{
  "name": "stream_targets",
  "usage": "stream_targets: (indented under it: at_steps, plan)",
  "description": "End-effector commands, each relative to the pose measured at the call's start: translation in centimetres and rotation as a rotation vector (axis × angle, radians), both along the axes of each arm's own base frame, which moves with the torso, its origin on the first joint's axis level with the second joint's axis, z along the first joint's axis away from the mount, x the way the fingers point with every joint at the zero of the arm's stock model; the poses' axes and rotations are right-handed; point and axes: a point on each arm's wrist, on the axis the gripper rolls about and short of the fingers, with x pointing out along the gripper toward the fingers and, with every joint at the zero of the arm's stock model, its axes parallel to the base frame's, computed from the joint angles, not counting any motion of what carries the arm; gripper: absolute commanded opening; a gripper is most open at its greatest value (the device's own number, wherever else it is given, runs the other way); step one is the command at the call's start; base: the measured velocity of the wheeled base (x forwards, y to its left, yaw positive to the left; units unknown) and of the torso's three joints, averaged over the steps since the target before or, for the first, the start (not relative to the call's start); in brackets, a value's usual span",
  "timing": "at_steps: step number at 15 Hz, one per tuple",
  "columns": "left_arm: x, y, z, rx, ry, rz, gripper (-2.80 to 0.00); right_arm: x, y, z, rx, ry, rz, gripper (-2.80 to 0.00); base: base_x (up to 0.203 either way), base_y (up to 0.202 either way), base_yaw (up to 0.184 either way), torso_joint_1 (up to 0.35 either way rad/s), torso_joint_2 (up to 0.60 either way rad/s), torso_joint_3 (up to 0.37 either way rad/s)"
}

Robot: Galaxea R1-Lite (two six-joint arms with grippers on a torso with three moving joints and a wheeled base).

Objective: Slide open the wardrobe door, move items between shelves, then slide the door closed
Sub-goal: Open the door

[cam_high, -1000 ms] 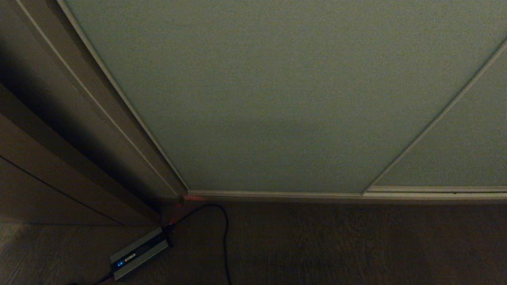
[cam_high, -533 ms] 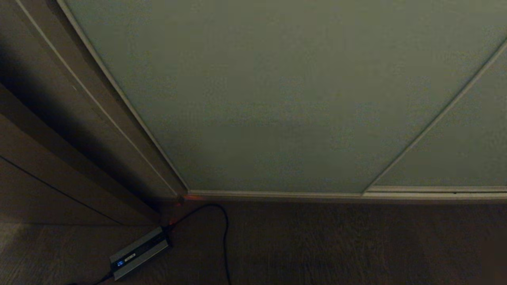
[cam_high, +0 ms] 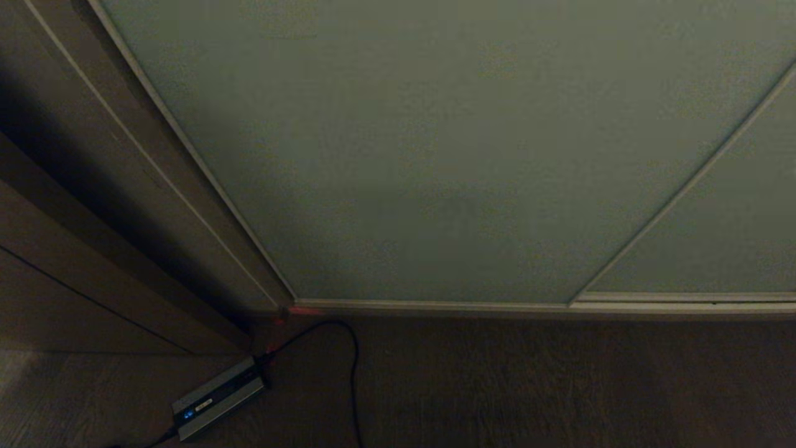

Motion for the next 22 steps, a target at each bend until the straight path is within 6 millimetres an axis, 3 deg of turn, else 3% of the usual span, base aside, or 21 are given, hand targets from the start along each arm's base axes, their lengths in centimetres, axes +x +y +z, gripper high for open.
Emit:
stream_targets:
  at_steps: [1,11,22]
  plan:
    - [3.3,0.3,0.2,-0.004,0.022,0.004,-2.80,0.0,0.0,-0.1,0.000,0.004,0.000,-2.80,0.000,0.000,0.000,0.000,0.00,0.000]
    - [10.7,0.7,1.9,-0.068,0.087,-0.015,-2.80,0.0,0.0,-0.1,0.000,0.004,0.000,-2.80,0.000,0.000,0.000,0.000,0.00,0.000]
    - [14.6,0.4,3.5,-0.089,0.106,-0.035,-2.80,0.0,0.0,-0.1,0.000,0.003,0.000,-2.80,0.000,0.000,0.000,0.000,0.00,0.000]
